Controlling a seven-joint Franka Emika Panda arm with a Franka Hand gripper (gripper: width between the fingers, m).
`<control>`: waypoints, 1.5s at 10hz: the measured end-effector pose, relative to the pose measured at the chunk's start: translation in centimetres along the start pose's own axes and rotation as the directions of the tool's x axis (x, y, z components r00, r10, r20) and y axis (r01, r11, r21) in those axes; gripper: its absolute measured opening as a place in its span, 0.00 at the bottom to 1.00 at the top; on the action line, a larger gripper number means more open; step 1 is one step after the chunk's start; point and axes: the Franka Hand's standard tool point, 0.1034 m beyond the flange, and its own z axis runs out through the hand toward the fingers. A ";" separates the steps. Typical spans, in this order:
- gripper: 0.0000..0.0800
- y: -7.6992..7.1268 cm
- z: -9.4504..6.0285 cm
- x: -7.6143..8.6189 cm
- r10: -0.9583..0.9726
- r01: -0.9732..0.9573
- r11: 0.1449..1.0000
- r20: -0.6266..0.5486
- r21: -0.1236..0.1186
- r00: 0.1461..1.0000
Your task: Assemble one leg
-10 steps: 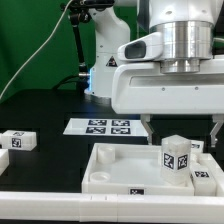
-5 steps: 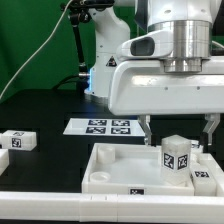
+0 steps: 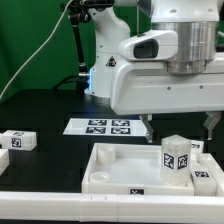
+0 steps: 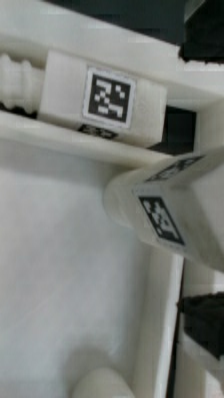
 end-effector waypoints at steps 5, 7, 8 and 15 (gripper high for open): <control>0.81 0.0 -0.1 0.4 -0.183 0.183 0.983 -0.011 -0.014 0.983; 0.81 0.1 -0.1 0.8 -0.306 0.306 0.952 -0.012 -0.019 0.952; 0.81 0.3 0.0 0.8 -0.352 0.352 0.936 -0.008 -0.024 0.936; 0.35 0.9 0.9 0.6 -0.356 0.356 0.934 0.006 -0.026 0.934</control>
Offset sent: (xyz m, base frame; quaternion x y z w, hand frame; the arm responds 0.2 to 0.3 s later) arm 0.0063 0.0090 0.0004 0.0140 -0.0017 -0.1531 0.9881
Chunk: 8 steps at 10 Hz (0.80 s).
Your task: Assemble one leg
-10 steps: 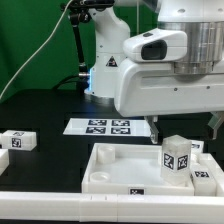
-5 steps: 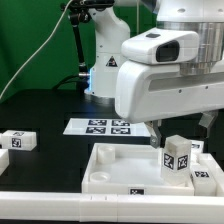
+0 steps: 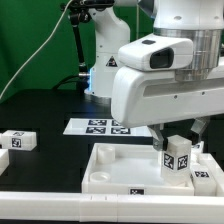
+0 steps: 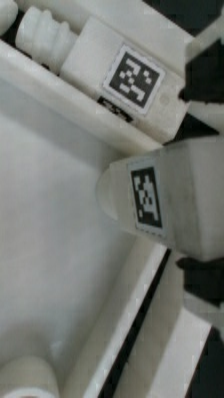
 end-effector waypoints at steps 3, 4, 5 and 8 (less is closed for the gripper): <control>0.35 0.0 0.0 0.0 0.038 -0.038 0.999 0.000 0.000 0.999; 0.35 0.0 0.0 0.0 0.040 -0.040 0.999 0.000 0.000 0.999; 0.35 0.0 0.0 0.0 0.110 -0.110 0.994 -0.001 0.002 0.994; 0.35 0.0 0.1 0.0 0.432 -0.432 0.902 -0.006 0.010 0.902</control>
Offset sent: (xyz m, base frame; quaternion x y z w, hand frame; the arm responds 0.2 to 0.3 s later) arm 0.0000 0.0000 0.0000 0.0000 0.0000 0.0000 1.0000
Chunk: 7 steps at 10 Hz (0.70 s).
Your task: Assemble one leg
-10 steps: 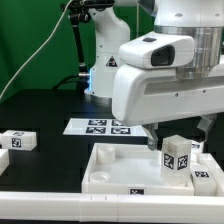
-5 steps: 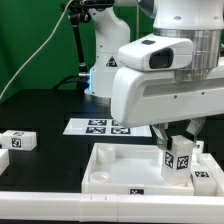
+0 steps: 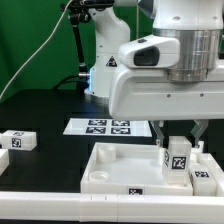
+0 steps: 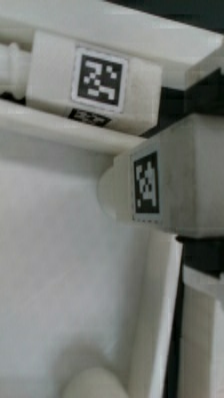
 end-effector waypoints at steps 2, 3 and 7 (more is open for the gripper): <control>0.35 0.0 0.1 0.0 0.241 -0.240 0.970 -0.005 0.019 0.971; 0.35 0.0 0.1 0.1 0.389 -0.388 0.921 -0.002 0.035 0.921; 0.35 -0.5 0.1 -0.1 0.753 -0.754 0.656 0.038 0.036 0.657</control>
Offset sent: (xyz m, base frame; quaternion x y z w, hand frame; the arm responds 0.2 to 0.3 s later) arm -0.0134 -0.0044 -0.0140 0.0234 -0.0186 0.3463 0.9377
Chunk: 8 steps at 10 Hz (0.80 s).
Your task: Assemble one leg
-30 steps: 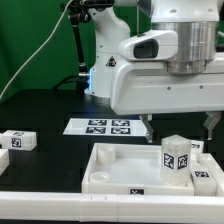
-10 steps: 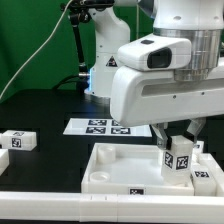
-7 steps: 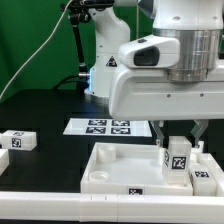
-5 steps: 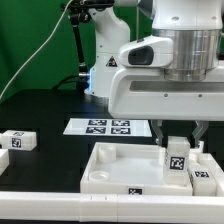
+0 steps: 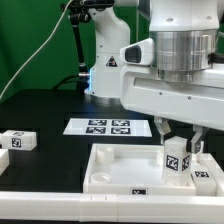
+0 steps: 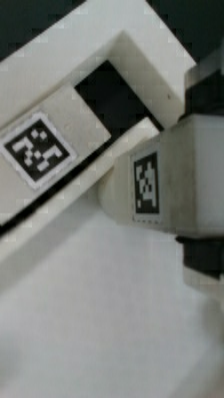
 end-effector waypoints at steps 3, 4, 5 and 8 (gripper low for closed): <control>0.50 0.1 0.1 0.1 -0.033 0.033 0.999 -0.002 -0.002 0.999; 0.67 0.2 0.1 0.3 -0.090 0.090 0.996 -0.002 -0.003 0.996; 0.78 0.2 0.1 0.3 -0.117 0.117 0.993 -0.003 -0.003 0.993; 0.80 0.4 0.2 0.7 -0.455 0.455 0.890 -0.013 -0.006 0.890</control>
Offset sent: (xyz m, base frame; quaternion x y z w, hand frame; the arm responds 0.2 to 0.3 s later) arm 0.0012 -0.0094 -0.0015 -0.0128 -0.0040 -0.1700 0.9854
